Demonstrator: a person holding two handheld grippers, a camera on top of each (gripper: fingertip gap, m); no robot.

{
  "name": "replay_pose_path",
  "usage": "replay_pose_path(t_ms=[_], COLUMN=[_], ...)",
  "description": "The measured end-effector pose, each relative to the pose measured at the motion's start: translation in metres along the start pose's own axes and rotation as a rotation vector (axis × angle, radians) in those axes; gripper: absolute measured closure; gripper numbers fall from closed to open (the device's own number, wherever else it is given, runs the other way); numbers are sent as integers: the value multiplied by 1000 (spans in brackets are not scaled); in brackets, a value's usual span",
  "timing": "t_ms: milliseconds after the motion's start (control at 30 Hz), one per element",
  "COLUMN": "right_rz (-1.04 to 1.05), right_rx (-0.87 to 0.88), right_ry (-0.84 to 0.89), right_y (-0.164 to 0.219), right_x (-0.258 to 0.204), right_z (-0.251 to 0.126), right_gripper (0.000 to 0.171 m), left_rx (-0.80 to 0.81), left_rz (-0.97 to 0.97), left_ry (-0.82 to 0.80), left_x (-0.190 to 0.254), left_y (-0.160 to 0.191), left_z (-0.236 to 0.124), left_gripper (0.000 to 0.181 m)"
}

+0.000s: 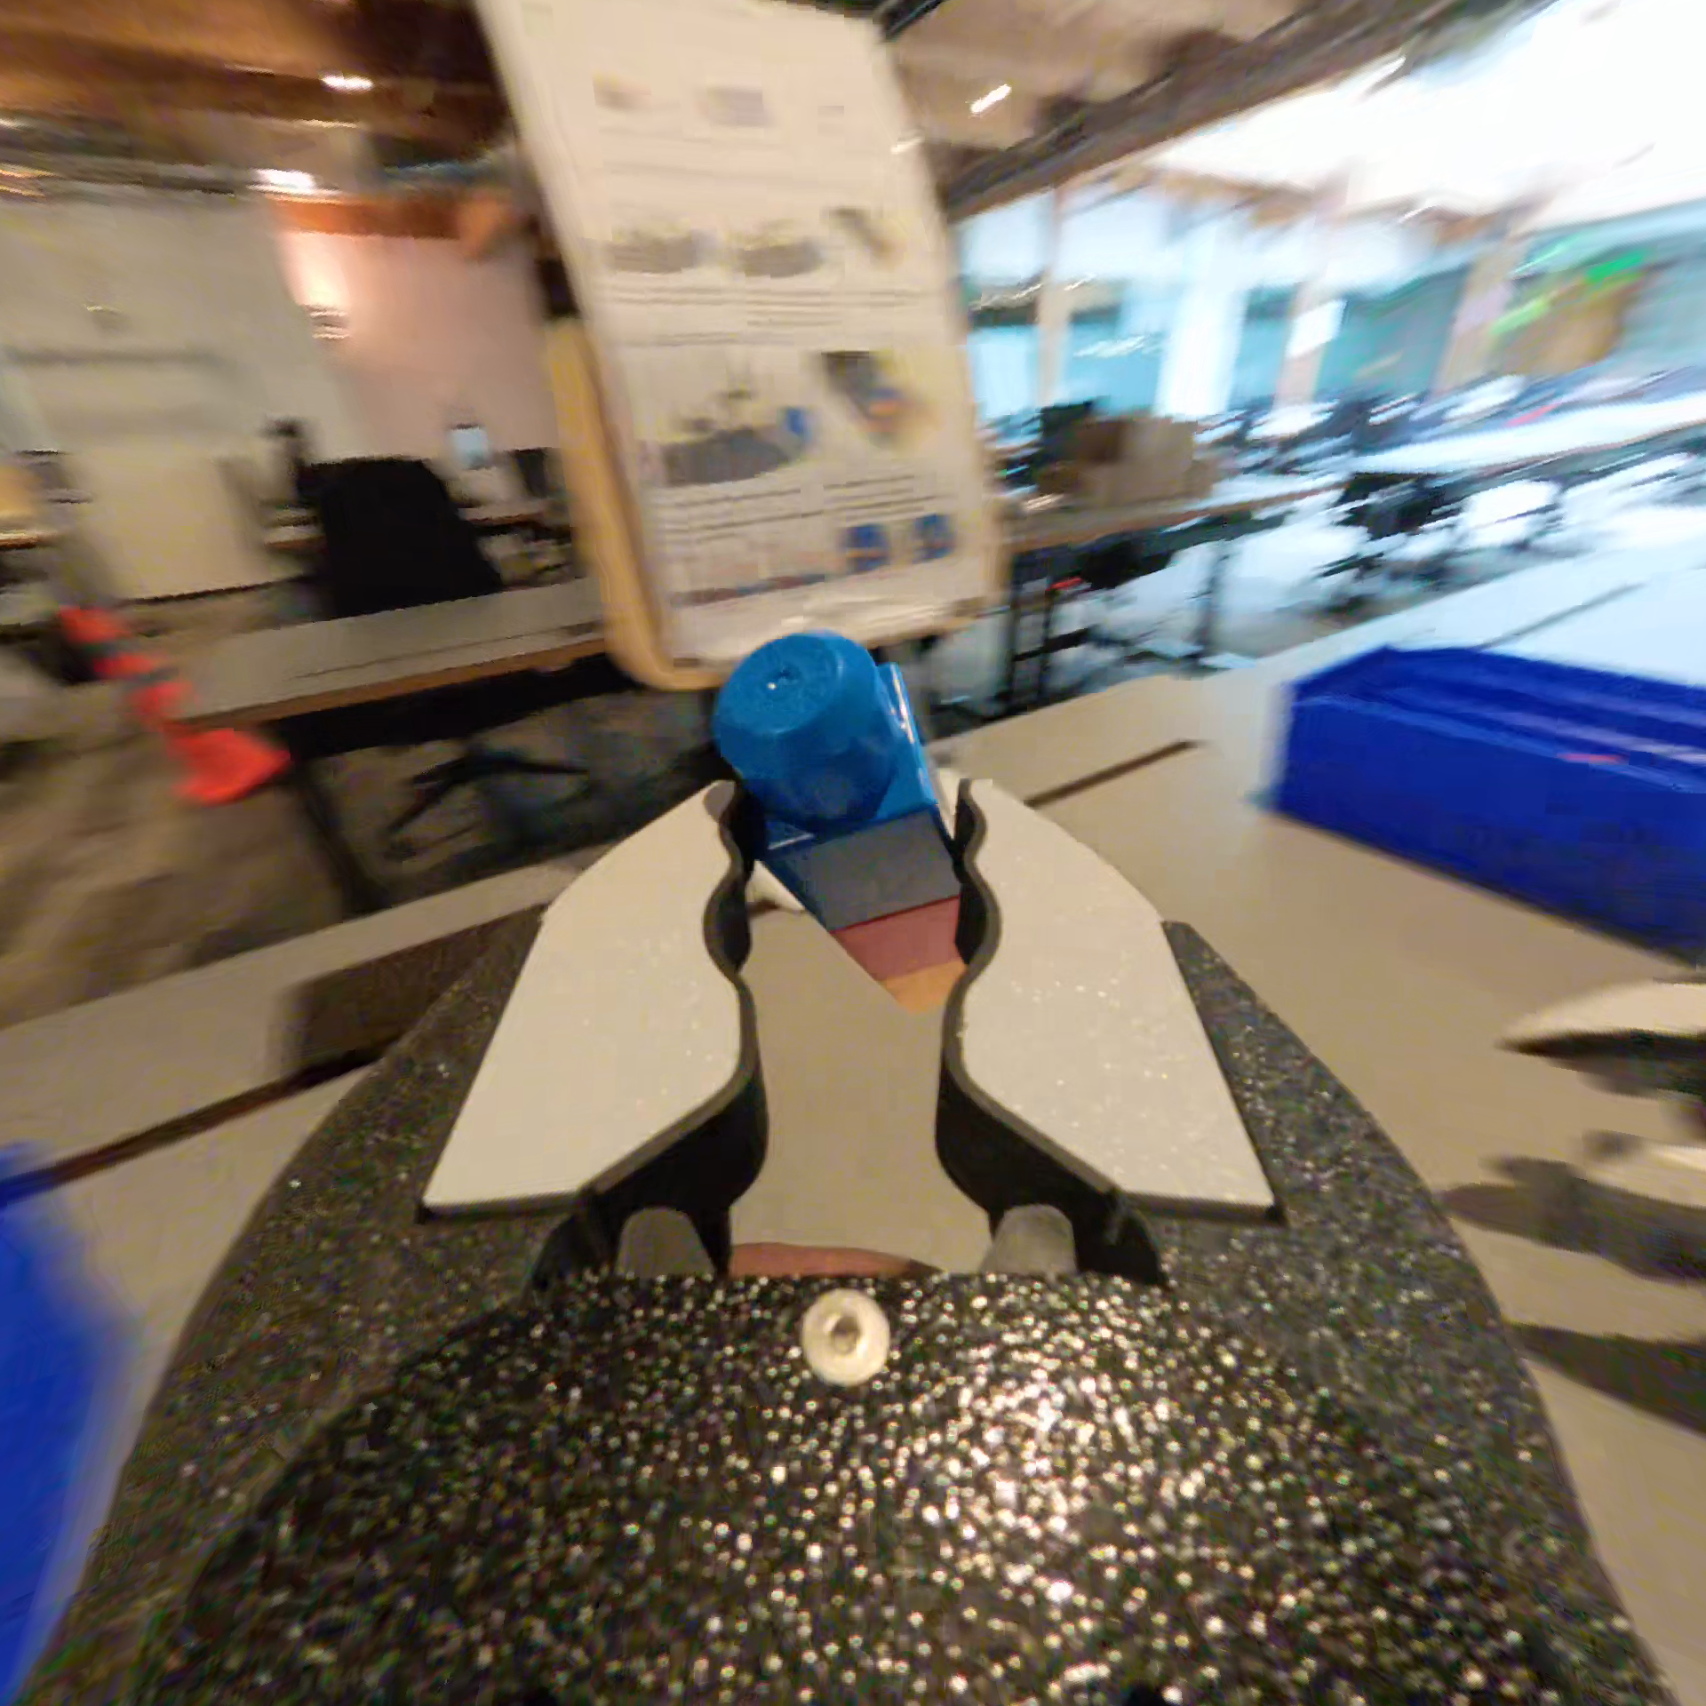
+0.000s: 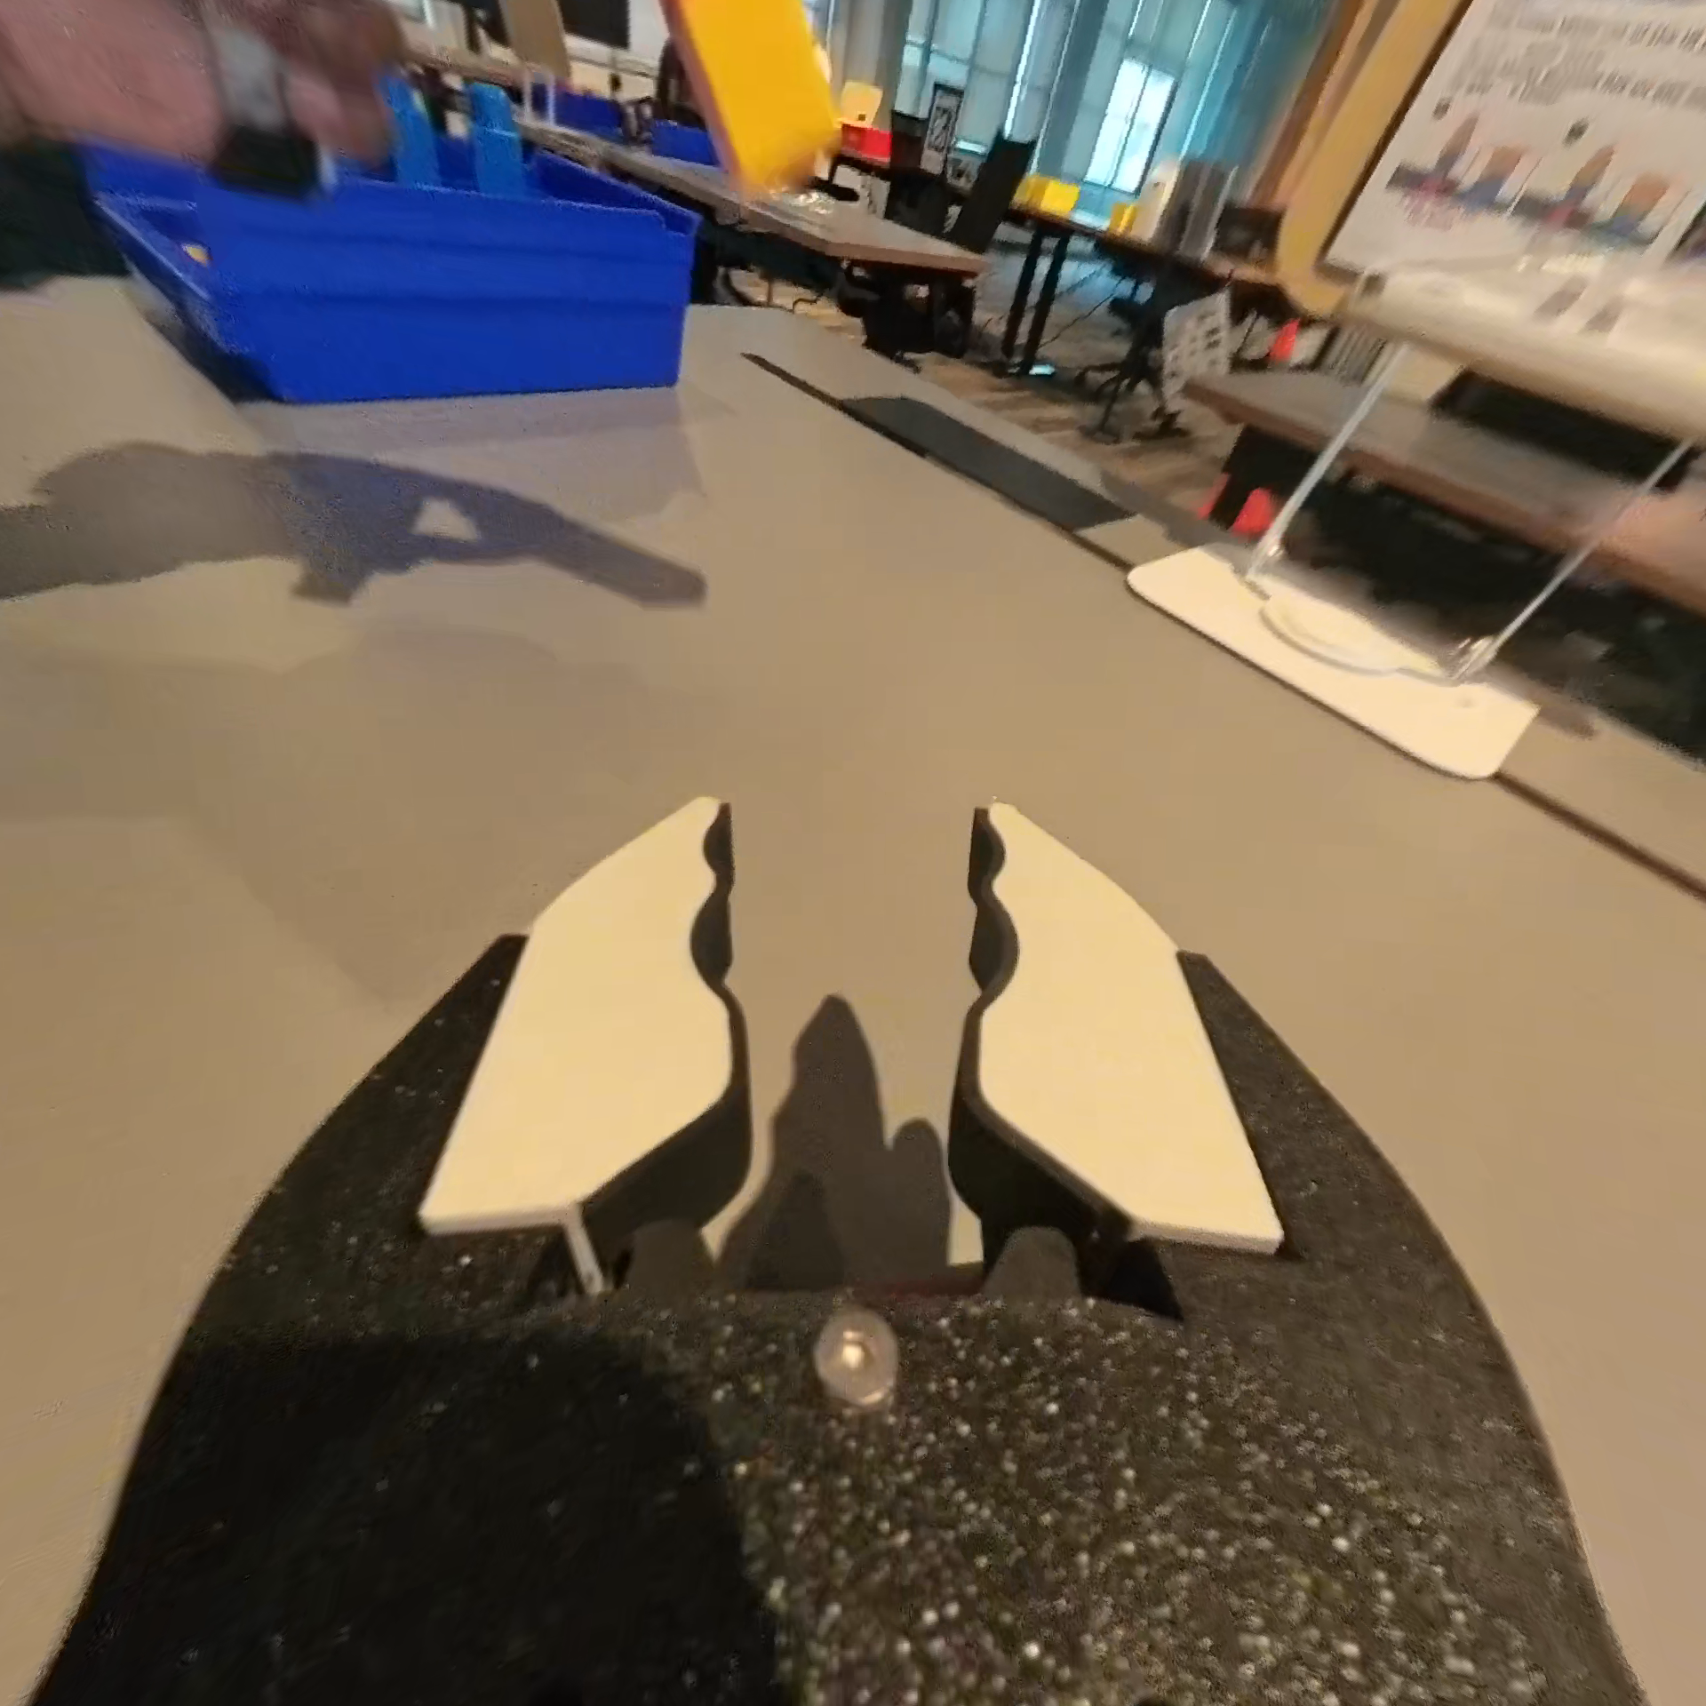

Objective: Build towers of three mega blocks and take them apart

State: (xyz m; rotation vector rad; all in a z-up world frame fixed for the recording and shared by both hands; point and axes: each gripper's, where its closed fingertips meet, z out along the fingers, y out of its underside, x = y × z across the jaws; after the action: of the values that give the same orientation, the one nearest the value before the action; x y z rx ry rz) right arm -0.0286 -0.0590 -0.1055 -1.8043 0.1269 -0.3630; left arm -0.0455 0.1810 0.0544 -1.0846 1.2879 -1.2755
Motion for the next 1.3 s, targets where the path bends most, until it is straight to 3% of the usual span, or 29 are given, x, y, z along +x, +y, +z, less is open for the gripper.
replay_pose_path(t_ms=[133,233,367,567,767,967,1100,1200,1300], right_rz=[-150,-206,-189,-128,-149,-209,-188,-165,-202], right_rx=[49,42,13,7,-25,-26,-12,-8,-20], right_ry=[102,162,132,47,65,149,243,264,258], right_y=[-8,-6,-3,-5,-3,-5,-9,-9,-8], right_x=[-1,7,3,-17,-23,-17,2,8,4], right_z=[-6,-8,-1,11,18,15,7,4,5], right_gripper=[119,118,113,110,111,131,134,134,134], left_rx=[78,11,34,28,141,193,132,16,-34], left_rz=[-181,-254,-196,-176,-197,-270,-351,-305,-232], left_ry=[297,364,460,541,588,640,662,657,611], left_x=[116,154,186,212,220,221,222,233,236], left_y=[60,91,90,93,77,69,78,97,108], left_z=[30,41,38,38,28,22,27,34,40], left_gripper=[141,142,143,143,144,144,143,129,130])
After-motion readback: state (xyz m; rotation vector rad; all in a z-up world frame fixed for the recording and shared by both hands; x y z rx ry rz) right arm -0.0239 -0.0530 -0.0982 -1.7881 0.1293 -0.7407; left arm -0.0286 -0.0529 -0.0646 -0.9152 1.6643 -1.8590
